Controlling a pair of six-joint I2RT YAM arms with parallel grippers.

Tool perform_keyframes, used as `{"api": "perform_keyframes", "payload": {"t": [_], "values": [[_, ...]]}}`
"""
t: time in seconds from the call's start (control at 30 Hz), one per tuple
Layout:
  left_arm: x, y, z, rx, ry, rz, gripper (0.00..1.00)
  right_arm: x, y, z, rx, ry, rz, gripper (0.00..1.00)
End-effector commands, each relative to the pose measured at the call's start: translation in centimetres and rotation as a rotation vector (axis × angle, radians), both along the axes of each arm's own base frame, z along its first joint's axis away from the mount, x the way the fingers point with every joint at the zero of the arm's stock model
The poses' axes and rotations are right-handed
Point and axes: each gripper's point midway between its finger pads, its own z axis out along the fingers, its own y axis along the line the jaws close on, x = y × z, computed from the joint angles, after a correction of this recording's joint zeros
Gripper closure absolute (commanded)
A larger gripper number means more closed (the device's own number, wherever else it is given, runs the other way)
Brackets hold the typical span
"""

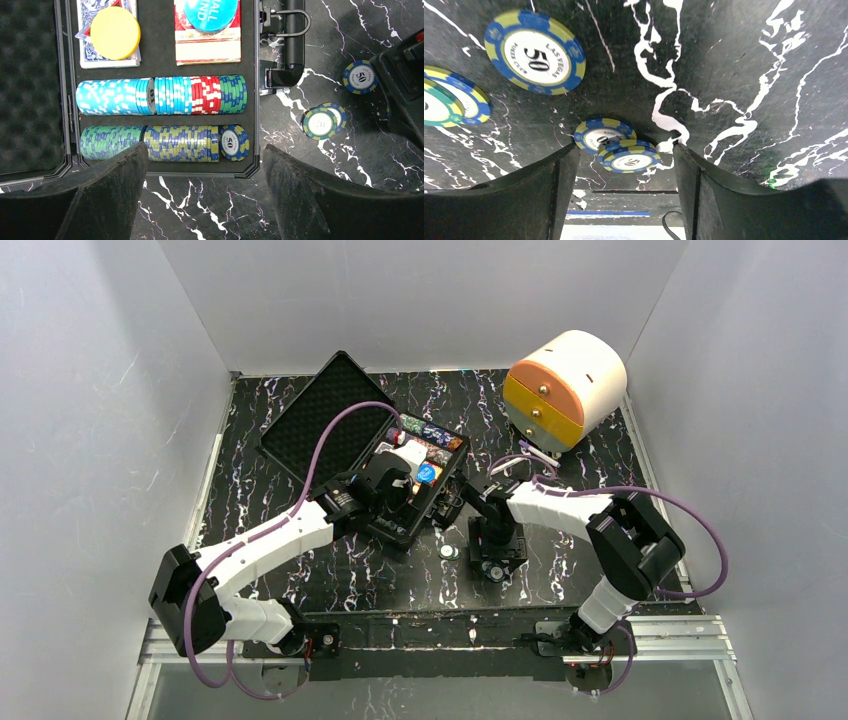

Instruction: Pack up texas hold em set

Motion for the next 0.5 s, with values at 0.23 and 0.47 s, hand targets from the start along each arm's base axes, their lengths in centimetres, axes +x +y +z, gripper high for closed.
{"api": "perform_keyframes", "payload": {"t": [0.23, 0.47], "values": [[0.0, -0.3, 2.3, -0.067, -0.038, 0.006, 0.17, 0.1, -0.8, -0.4, -0.079, -0.044, 0.054, 0.45], [0.1, -0.4, 2.4, -0.074, -0.039, 0.008, 0.16, 0.5, -0.6, -0.6, -0.077, -0.075, 0.074, 0.57]]}}
